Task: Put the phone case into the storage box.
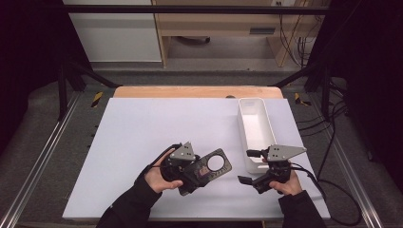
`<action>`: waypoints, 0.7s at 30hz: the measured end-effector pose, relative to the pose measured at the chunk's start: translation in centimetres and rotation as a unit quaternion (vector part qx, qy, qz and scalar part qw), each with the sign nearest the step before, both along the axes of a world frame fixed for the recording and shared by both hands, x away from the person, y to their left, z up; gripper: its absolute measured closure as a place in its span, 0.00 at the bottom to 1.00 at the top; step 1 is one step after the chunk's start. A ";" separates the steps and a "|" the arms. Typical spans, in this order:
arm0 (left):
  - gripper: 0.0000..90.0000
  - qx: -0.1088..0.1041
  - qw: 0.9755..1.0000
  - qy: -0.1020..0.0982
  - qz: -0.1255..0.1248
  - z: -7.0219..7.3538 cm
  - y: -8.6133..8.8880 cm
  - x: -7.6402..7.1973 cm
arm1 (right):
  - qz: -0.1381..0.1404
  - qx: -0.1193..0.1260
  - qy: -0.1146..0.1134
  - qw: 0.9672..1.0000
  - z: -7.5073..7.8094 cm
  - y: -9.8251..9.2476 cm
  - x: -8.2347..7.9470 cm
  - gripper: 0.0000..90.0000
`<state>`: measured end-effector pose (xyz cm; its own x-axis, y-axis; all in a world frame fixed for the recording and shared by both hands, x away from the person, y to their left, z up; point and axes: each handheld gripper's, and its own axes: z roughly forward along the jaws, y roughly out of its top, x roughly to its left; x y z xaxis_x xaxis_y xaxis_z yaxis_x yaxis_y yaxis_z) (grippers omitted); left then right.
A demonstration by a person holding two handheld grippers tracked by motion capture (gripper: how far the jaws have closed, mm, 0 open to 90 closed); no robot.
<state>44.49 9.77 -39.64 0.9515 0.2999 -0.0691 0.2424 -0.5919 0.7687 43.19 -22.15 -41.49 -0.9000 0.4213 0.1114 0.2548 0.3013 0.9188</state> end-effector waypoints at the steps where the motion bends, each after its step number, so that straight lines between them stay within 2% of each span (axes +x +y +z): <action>1: 0.13 0.000 1.000 0.001 -0.002 0.0 0.0 0.0 | 0.003 0.000 0.000 1.000 0.0 0.1 0.0 0.04; 6: 0.13 -0.004 1.000 0.002 -0.014 -0.1 0.1 0.0 | 0.015 -0.006 0.002 1.000 0.1 0.5 -0.1 0.04; 21: 0.13 0.010 0.999 0.000 -0.046 -0.3 0.2 0.0 | 0.050 -0.024 0.006 0.998 0.0 1.8 -0.2 0.05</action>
<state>44.49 9.96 -39.97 0.9752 0.2116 -0.0648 0.1863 -0.6269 0.7565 43.01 -20.35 -41.46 -0.9364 0.3350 0.1044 0.2327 0.3700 0.8994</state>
